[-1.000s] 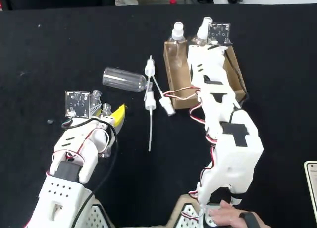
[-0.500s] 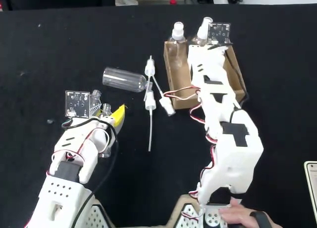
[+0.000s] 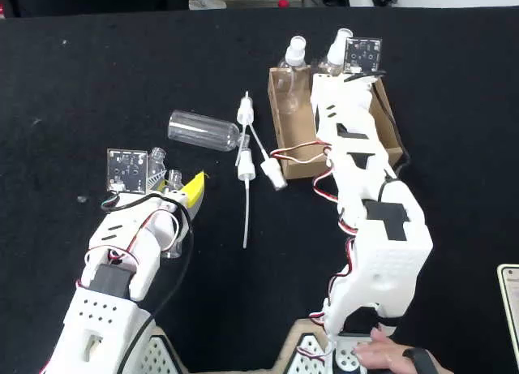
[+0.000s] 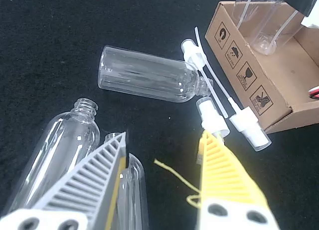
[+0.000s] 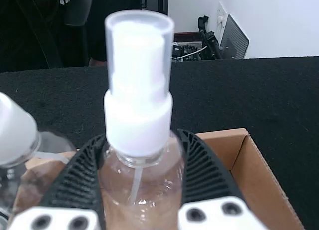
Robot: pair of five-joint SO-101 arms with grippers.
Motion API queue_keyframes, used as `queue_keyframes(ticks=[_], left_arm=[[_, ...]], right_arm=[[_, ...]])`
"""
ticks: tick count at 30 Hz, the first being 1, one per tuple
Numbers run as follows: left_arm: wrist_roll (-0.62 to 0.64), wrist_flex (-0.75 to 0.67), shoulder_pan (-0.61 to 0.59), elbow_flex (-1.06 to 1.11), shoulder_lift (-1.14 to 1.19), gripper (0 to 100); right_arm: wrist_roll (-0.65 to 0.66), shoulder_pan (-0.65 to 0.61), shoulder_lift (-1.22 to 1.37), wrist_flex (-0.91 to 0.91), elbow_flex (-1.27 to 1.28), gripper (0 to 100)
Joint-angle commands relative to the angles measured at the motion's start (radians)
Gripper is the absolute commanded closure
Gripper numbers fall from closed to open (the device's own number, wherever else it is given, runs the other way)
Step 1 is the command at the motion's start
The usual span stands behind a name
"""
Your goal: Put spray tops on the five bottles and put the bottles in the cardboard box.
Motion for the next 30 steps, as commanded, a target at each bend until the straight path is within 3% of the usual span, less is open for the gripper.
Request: queue_keyframes(ticks=[1, 8, 30], left_arm=[[0.011, -0.023, -0.007, -0.010, -0.011, 77], [0.011, -0.023, -0.007, -0.010, -0.011, 77], [0.009, -0.023, -0.007, -0.010, -0.011, 77]], right_arm=[[0.002, 0.011, -0.010, -0.020, -0.058, 98.2], [0.000, 0.008, -0.010, 0.015, -0.048, 84.9], [0.006, -0.006, -0.012, 0.034, -0.050, 85.3]])
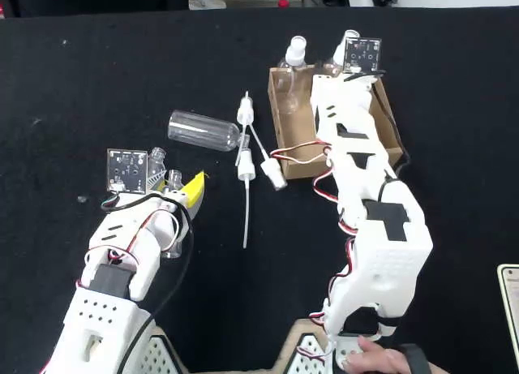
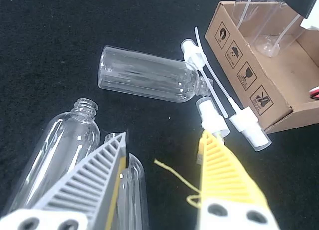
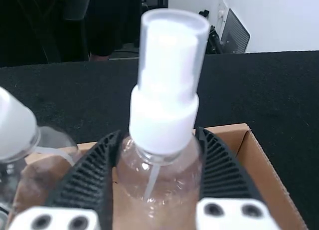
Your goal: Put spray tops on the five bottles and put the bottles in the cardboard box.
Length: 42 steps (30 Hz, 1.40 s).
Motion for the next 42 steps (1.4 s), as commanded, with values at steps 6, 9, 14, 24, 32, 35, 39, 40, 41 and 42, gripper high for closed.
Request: queue_keyframes(ticks=[6, 9, 14, 24, 32, 35, 39, 40, 41, 42], left_arm=[[0.009, -0.023, -0.008, -0.010, -0.011, 77], [0.009, -0.023, -0.008, -0.010, -0.011, 77], [0.009, -0.023, -0.008, -0.010, -0.011, 77], [0.009, -0.023, -0.008, -0.010, -0.011, 77], [0.009, -0.023, -0.008, -0.010, -0.011, 77], [0.009, -0.023, -0.008, -0.010, -0.011, 77], [0.009, -0.023, -0.008, -0.010, -0.011, 77], [0.009, -0.023, -0.008, -0.010, -0.011, 77], [0.009, -0.023, -0.008, -0.010, -0.011, 77], [0.009, -0.023, -0.008, -0.010, -0.011, 77]], right_arm=[[0.005, -0.006, -0.012, 0.012, -0.045, 76.3], [0.003, -0.006, -0.012, 0.014, -0.045, 75.1], [0.002, -0.006, -0.012, 0.014, -0.045, 75.5], [0.002, -0.006, -0.012, 0.014, -0.044, 75.3], [0.002, -0.006, -0.019, 0.012, -0.035, 75.3], [0.002, -0.002, -0.019, 0.012, -0.033, 75.3], [0.005, 0.000, -0.019, 0.012, -0.021, 75.2], [0.006, -0.002, -0.021, 0.012, -0.016, 75.2], [0.006, -0.005, -0.021, 0.012, -0.012, 75.2], [0.006, -0.006, -0.025, 0.012, -0.008, 75.2]])
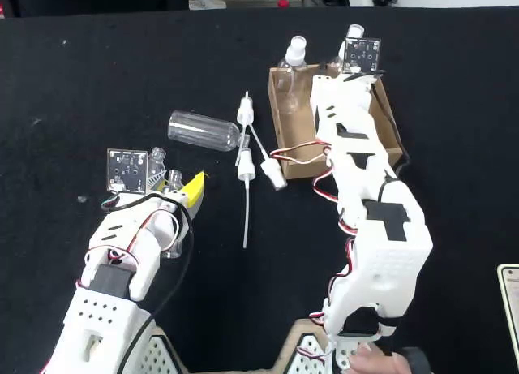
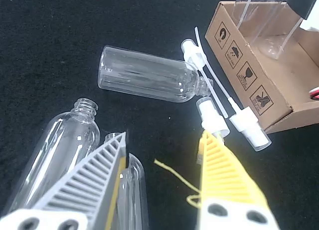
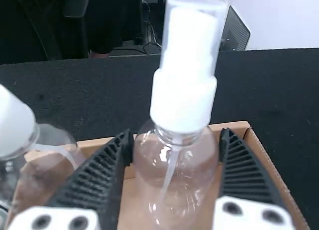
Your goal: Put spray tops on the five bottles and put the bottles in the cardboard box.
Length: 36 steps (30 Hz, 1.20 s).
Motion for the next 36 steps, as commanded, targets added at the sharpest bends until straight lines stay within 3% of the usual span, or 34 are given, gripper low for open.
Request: queue_keyframes(ticks=[1, 22, 36], left_arm=[[0.009, -0.023, -0.008, -0.010, -0.011, 77], [0.009, -0.023, -0.008, -0.010, -0.011, 77], [0.009, -0.023, -0.008, -0.010, -0.011, 77]], right_arm=[[0.006, -0.006, -0.031, 0.003, -0.001, 75.3], [0.006, 0.000, -0.147, 0.003, 0.117, 75.1], [0.003, 0.005, -0.374, 0.003, 0.326, 75.4]])
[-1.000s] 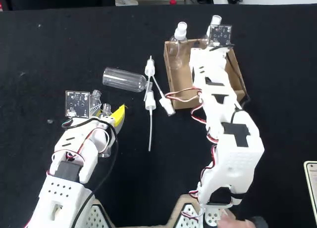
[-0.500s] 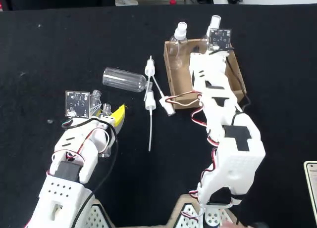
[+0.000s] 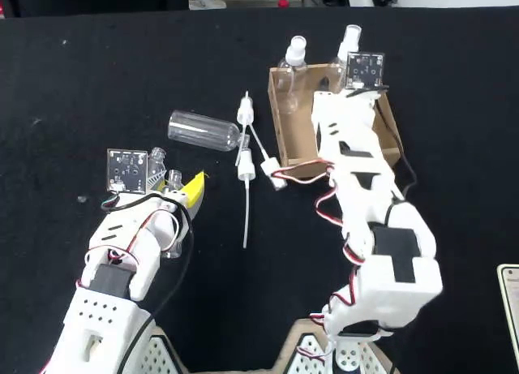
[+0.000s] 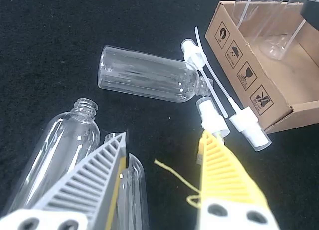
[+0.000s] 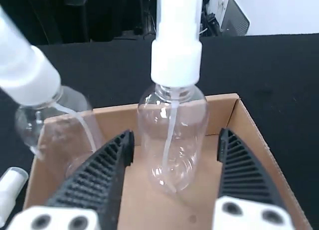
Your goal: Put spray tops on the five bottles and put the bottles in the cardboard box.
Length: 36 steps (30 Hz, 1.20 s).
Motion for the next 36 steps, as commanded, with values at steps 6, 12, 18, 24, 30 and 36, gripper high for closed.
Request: queue_keyframes(ticks=[6, 12, 18, 24, 30, 36], left_arm=[[0.009, -0.023, -0.008, -0.010, -0.011, 77], [0.009, -0.023, -0.008, -0.010, -0.011, 77], [0.009, -0.023, -0.008, -0.010, -0.011, 77], [0.009, -0.023, -0.008, -0.010, -0.011, 77], [0.009, -0.023, -0.008, -0.008, -0.011, 77], [0.009, -0.021, -0.008, -0.008, -0.011, 77]], right_arm=[[0.005, 0.005, -0.292, 0.003, 0.185, 75.4], [0.006, 0.003, -0.503, 0.107, 0.303, 75.4], [0.006, -0.021, -0.604, 0.471, 0.199, 75.4], [0.008, -0.041, -0.604, 0.953, -0.081, 75.4], [0.009, -0.198, -0.605, 1.356, -0.200, 75.4], [0.005, -0.359, -0.604, 1.347, -0.077, 75.4]])
